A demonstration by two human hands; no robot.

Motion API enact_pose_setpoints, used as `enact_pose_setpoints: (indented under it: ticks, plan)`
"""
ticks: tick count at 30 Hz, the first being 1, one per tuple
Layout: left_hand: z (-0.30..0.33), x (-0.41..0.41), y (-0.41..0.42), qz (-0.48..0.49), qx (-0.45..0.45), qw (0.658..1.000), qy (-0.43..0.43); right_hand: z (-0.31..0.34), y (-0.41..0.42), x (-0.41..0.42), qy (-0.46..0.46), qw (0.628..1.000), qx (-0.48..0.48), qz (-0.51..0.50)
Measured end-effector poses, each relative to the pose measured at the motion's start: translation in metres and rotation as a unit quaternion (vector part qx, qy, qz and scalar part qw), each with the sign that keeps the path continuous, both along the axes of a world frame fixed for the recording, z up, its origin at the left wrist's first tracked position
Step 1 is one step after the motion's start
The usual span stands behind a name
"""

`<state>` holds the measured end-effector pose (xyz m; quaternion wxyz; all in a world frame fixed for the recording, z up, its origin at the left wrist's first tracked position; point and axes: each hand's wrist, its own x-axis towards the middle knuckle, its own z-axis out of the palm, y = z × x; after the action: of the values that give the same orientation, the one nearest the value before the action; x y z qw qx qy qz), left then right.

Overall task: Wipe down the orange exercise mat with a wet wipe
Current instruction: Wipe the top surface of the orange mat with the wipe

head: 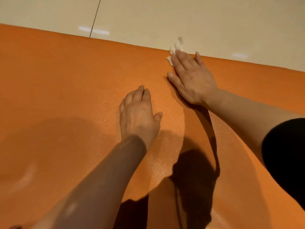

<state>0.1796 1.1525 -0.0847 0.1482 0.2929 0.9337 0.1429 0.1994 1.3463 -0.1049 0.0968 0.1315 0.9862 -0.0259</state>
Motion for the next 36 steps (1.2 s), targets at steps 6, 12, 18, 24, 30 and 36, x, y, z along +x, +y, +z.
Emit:
enact_pose_setpoints:
  ticks: [6,12,18,24,30,36]
  plan:
    - [-0.001,0.015,0.007,-0.015,0.015,1.000,-0.008,0.005,0.039,0.054,-0.011,0.998,-0.001,-0.055]
    - [-0.002,0.014,-0.001,-0.008,0.016,1.000,-0.008,0.007,0.011,0.065,0.012,0.994,-0.054,-0.094]
    - [-0.005,0.013,-0.019,0.042,0.022,0.999,0.015,0.006,-0.067,-0.010,0.003,0.992,-0.087,0.089]
    - [-0.005,0.020,-0.035,0.088,0.016,0.996,0.022,0.005,-0.051,-0.004,-0.022,0.986,-0.068,0.153]
    - [-0.001,0.034,-0.041,0.077,-0.007,0.997,0.003,0.014,0.002,0.104,-0.041,0.995,-0.052,0.072]
    - [0.001,0.045,-0.055,0.073,-0.014,0.997,0.002,0.012,-0.070,0.060,-0.031,0.985,-0.079,0.151]
